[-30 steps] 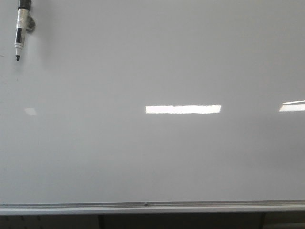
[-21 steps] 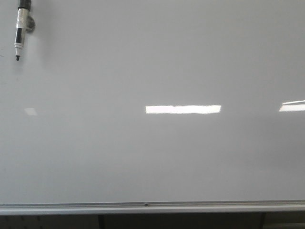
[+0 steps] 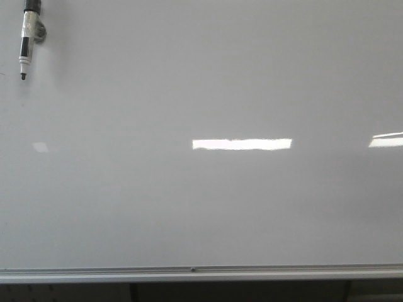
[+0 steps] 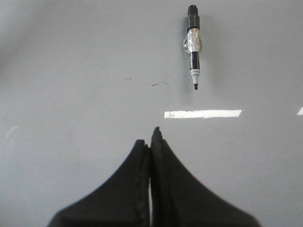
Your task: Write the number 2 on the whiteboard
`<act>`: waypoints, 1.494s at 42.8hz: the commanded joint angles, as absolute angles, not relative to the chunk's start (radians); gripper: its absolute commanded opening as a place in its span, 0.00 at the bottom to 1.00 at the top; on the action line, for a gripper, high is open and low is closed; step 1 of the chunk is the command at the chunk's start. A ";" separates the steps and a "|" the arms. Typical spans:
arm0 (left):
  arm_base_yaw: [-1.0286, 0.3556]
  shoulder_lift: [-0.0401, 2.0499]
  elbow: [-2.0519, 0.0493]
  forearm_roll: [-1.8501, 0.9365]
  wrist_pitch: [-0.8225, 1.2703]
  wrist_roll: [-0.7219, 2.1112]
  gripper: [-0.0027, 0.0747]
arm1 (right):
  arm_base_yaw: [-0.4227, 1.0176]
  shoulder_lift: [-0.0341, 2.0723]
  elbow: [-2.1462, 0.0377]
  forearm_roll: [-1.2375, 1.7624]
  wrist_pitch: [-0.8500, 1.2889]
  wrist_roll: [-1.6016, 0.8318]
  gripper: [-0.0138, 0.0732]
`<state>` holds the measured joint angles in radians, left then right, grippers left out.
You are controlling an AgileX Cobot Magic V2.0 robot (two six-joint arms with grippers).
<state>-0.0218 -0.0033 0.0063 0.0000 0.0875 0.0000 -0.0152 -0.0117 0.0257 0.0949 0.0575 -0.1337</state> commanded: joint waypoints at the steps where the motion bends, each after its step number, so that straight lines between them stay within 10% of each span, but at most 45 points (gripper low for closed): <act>1: -0.020 -0.030 0.041 0.000 0.000 -0.006 0.01 | -0.022 -0.029 0.022 0.094 -0.018 -0.135 0.08; 22: -0.020 -0.030 -0.048 0.005 -0.100 -0.006 0.01 | -0.022 -0.029 -0.081 0.099 0.029 -0.134 0.08; 46: -0.020 0.319 -0.605 0.005 0.373 -0.006 0.01 | -0.022 0.309 -0.600 0.099 0.471 -0.134 0.08; 64: -0.020 0.535 -0.617 0.000 0.452 -0.006 0.01 | -0.022 0.568 -0.669 0.099 0.534 -0.134 0.08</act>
<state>-0.0218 0.4998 -0.5885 0.0067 0.5110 0.0000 -0.0152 0.5261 -0.6383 0.0968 0.6162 -0.1337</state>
